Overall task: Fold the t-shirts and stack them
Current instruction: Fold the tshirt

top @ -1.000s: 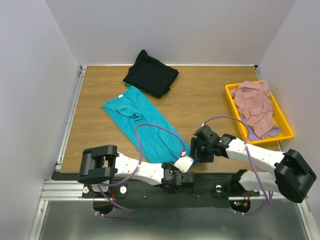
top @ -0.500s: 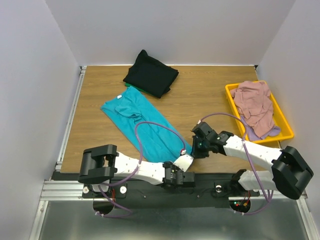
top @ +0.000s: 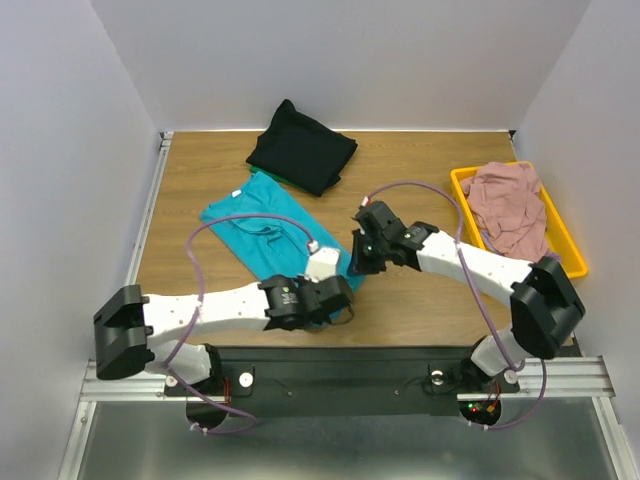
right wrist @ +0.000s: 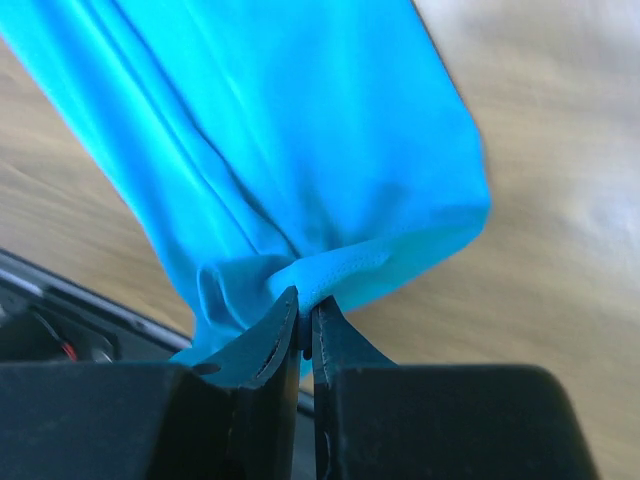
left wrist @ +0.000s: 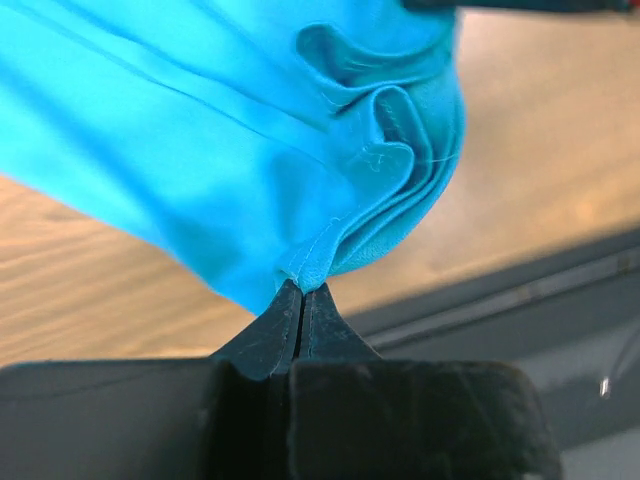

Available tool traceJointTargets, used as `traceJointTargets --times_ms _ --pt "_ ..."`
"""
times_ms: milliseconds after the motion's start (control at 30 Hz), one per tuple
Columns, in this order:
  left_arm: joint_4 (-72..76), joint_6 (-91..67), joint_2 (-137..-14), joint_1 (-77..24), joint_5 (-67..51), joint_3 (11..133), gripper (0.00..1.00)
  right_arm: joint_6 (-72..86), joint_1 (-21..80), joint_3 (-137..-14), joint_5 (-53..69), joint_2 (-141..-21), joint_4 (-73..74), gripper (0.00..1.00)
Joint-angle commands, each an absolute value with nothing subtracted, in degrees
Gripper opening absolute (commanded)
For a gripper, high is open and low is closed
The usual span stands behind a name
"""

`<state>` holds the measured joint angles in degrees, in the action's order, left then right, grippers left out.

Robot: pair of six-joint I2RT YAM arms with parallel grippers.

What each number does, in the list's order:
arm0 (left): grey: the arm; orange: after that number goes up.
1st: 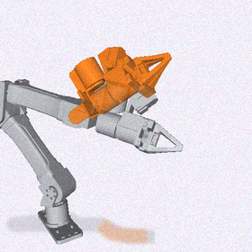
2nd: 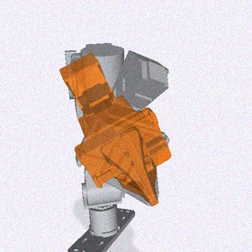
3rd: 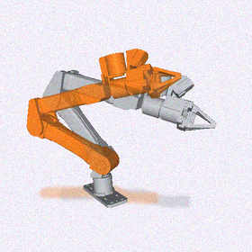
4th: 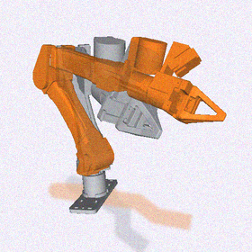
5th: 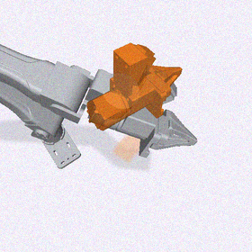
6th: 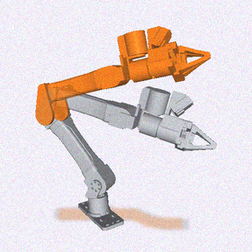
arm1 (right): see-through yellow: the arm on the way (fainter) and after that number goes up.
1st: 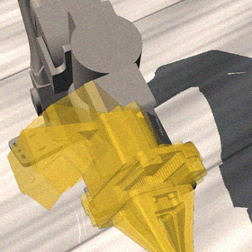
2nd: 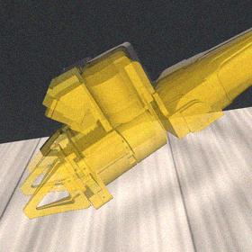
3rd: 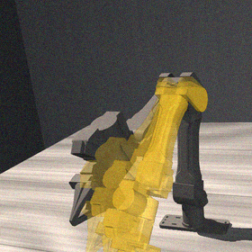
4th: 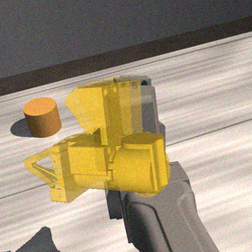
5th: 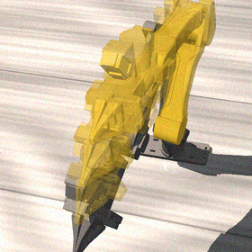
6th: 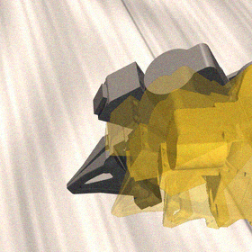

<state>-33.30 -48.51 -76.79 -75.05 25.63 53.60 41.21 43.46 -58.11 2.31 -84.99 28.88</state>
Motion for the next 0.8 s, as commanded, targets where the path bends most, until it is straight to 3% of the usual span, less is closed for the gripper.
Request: traceJointTargets --times_ms 0,333,767 --pt "-34.1 -49.13 -71.55 -67.97 28.65 50.8 0.0 38.15 43.16 -67.4 -1.58 -90.07 26.46 0.09" --pt "-31.73 -48.43 -67.23 -52.41 31.99 48.17 0.0 35.51 43.07 -86.83 -7.29 -106.51 25.31 0.09" --pt "-23.56 -43.77 -76.9 -39.03 29.18 49.13 0.0 32.78 43.07 -102.03 -9.32 -121.02 24.87 0.08"
